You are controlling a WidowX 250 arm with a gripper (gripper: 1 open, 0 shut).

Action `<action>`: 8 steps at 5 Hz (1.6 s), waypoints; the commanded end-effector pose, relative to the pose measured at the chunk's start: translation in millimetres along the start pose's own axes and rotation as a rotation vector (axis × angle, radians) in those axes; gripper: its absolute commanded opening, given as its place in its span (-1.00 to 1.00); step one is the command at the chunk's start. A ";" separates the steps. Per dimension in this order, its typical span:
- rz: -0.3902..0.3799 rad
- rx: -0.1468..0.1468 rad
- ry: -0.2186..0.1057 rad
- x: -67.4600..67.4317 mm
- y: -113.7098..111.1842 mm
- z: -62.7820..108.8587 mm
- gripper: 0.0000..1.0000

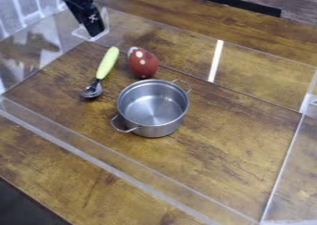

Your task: Remove the mushroom from the silver pot and put it on the table

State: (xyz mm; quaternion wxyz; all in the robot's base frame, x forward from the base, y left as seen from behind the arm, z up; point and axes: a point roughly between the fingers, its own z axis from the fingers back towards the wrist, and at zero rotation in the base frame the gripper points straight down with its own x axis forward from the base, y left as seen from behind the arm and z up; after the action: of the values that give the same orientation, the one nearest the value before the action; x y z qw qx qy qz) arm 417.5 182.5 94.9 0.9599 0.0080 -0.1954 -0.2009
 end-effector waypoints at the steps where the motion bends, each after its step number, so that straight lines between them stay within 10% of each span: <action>1: -0.005 0.042 -0.044 19.1 1.4 18.0 1.00; 8: 0.050 -0.020 -0.023 23.2 16.5 16.4 1.00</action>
State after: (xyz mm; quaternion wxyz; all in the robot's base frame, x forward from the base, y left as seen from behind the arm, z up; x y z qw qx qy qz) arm 428.9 188.3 93.6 0.9687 -0.0276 -0.1756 -0.1730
